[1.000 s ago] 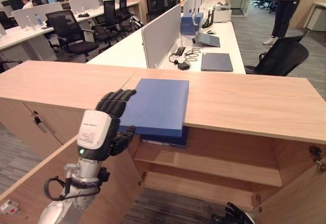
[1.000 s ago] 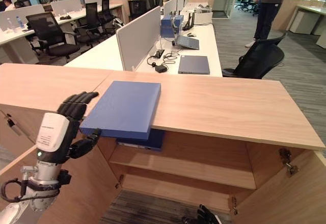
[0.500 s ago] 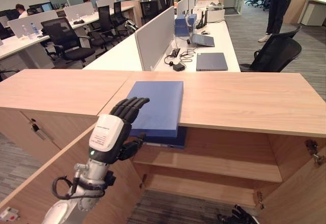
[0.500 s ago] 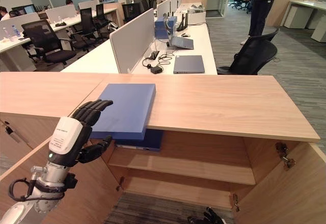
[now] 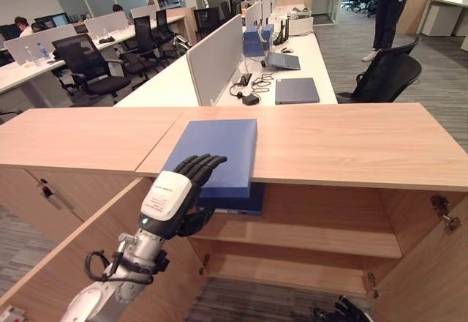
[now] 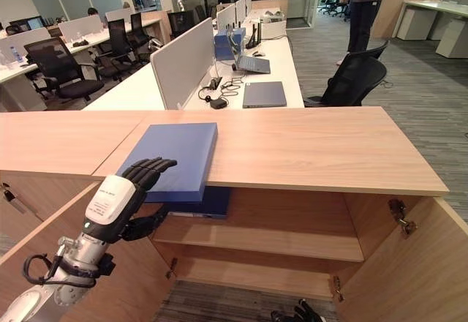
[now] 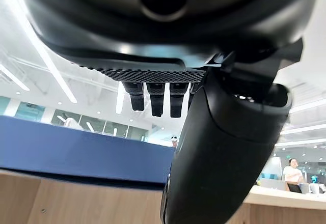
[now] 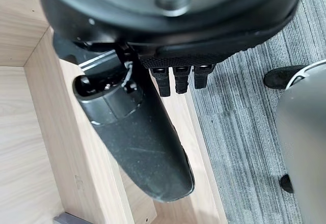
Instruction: Put the empty folder in the office cabinet
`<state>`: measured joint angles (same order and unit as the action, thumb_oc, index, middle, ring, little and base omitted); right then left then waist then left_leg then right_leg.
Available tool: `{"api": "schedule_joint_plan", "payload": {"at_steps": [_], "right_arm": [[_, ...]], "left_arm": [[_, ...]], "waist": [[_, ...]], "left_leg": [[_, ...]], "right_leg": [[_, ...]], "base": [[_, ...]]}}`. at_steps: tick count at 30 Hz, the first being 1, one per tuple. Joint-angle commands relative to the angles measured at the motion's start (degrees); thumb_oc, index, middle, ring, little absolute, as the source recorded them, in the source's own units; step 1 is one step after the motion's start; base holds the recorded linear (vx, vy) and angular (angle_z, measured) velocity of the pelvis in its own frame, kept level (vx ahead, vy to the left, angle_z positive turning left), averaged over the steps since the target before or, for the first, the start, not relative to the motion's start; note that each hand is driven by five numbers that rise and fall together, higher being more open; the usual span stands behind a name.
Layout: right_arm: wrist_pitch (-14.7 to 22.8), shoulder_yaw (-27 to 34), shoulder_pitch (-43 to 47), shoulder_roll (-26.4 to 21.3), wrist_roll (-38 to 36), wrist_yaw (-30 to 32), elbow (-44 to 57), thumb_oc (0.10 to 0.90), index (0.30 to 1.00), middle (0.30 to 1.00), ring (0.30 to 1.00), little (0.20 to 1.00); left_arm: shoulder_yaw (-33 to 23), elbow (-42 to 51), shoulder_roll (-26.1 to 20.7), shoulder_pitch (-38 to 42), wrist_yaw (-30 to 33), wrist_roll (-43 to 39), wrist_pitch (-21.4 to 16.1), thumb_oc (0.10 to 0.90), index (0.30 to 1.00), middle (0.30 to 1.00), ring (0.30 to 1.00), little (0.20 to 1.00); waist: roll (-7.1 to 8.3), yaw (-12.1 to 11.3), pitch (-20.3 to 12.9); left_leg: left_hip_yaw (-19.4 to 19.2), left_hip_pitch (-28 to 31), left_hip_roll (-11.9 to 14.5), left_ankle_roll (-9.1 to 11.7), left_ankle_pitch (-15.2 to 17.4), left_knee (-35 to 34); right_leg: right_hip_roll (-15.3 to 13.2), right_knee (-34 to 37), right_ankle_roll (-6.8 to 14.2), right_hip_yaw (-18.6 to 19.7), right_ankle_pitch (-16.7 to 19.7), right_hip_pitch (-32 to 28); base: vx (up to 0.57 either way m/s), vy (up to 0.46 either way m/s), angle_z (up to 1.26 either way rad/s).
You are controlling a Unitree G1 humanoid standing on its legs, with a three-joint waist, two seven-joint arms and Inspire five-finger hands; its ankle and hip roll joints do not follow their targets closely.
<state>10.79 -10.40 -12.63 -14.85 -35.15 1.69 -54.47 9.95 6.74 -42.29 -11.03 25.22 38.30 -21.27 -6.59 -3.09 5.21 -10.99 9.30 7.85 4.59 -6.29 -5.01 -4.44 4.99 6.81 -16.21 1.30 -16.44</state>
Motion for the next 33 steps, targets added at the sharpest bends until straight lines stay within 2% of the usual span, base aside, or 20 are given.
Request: {"api": "schedule_joint_plan", "payload": {"at_steps": [1,11,20,33], "right_arm": [[4.2,1.5,6.5,-0.2,-2.6,-0.3,0.3,0.800,0.900,0.900,0.900,0.900],[4.5,2.0,6.5,0.1,-4.6,-0.7,0.3,0.800,0.900,0.900,0.900,0.900],[4.9,1.9,6.4,0.0,-6.0,-1.0,-0.2,0.800,0.900,0.900,0.900,0.900],[5.2,2.4,6.3,-0.4,-6.3,-1.0,0.1,0.800,0.900,0.900,0.900,0.900]], "left_arm": [[-0.7,2.8,-2.3,9.8,2.1,-4.0,-0.8,0.800,0.900,0.900,0.900,0.900],[-0.2,0.3,-4.5,13.0,3.2,0.4,0.9,0.800,0.900,0.900,0.900,0.900],[2.1,-2.2,-7.9,19.5,5.5,6.5,3.4,0.800,0.900,0.900,0.900,0.900],[4.0,-5.9,-8.6,23.0,6.1,10.0,5.6,0.800,0.900,0.900,0.900,0.900]], "waist": [[1.69,0.6,0.8],[1.82,1.0,0.7],[1.92,1.7,0.2],[1.94,2.3,-0.1]], "left_leg": [[0.1,3.4,3.2,5.3,3.2,0.1],[-0.4,3.4,3.0,5.3,3.4,0.0],[-0.8,3.5,3.0,5.4,3.7,0.0],[-1.3,3.6,2.9,5.5,3.8,0.0]], "right_leg": [[-0.5,-0.3,0.5,4.4,-9.5,-0.4],[-0.8,-0.3,0.7,4.7,-9.3,-0.2],[-0.9,-0.3,0.9,4.8,-9.2,-0.1],[-1.1,-0.3,1.0,5.2,-9.1,0.3]], "base": [[0.00,0.000,0.00],[0.00,0.004,-0.06],[0.00,0.000,0.00],[0.00,0.000,0.00]]}}
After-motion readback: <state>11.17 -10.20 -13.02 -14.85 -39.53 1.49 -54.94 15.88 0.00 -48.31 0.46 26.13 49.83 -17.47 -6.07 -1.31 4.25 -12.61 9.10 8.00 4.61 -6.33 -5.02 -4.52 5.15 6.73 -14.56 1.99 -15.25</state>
